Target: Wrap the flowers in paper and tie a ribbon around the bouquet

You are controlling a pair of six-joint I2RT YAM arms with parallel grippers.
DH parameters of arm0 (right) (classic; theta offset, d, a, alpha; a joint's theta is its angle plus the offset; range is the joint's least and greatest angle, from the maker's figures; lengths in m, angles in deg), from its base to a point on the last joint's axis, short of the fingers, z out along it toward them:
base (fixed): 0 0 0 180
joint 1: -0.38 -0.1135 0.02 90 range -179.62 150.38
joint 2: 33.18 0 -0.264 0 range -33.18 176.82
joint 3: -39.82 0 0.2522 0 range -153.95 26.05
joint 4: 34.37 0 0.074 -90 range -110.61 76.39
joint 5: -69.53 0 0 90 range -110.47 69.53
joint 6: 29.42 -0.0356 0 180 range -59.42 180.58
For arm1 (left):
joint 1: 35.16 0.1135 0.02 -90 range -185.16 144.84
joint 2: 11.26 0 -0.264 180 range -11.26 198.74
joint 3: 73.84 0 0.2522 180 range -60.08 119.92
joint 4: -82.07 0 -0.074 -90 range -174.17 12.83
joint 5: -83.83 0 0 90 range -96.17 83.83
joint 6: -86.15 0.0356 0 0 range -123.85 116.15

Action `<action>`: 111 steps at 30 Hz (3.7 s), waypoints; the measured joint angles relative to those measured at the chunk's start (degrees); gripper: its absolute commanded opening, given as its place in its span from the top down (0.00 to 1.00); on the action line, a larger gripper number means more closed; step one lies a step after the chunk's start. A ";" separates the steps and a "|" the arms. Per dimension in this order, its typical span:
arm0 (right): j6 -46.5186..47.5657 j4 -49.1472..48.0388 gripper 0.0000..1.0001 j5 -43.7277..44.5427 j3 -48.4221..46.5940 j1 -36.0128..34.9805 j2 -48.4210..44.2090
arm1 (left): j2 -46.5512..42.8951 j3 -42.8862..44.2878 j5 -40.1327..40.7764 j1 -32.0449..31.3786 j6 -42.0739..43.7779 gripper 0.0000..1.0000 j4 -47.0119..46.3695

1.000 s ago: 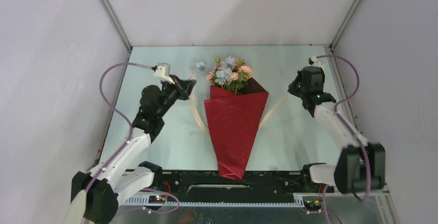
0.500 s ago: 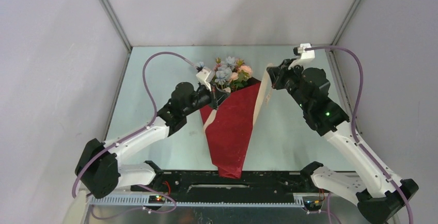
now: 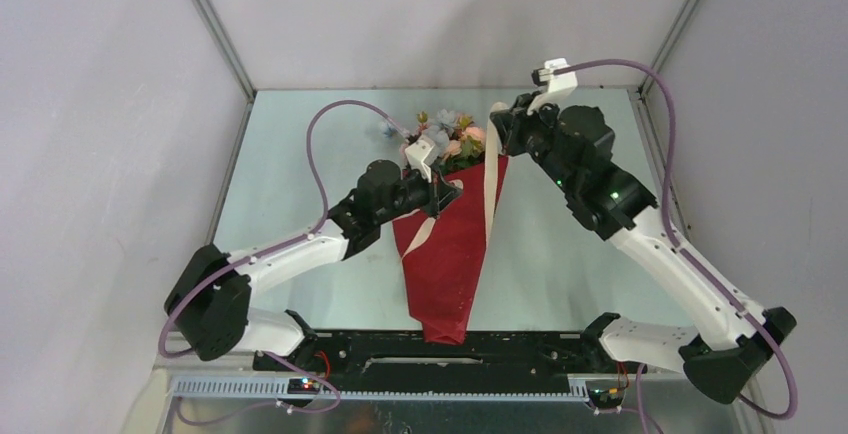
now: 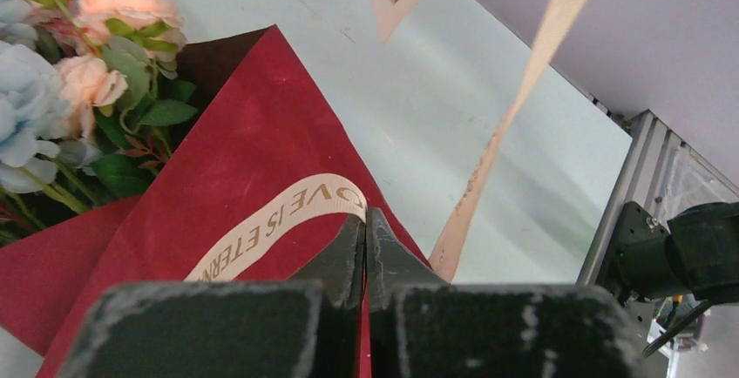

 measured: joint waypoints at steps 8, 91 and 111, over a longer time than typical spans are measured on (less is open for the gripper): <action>-0.07 0.57 1.00 -2.56 -0.07 -0.98 7.34 | 2.91 -0.07 -2.45 -1.09 -0.02 0.94 -3.89; -7.08 18.69 0.33 -25.05 -3.19 13.57 20.63 | 8.87 -13.03 -8.79 -1.90 -2.73 1.00 -35.71; -18.53 12.63 0.42 -46.03 3.56 12.50 34.84 | 6.19 -13.62 -10.36 -2.58 -0.61 1.00 -33.46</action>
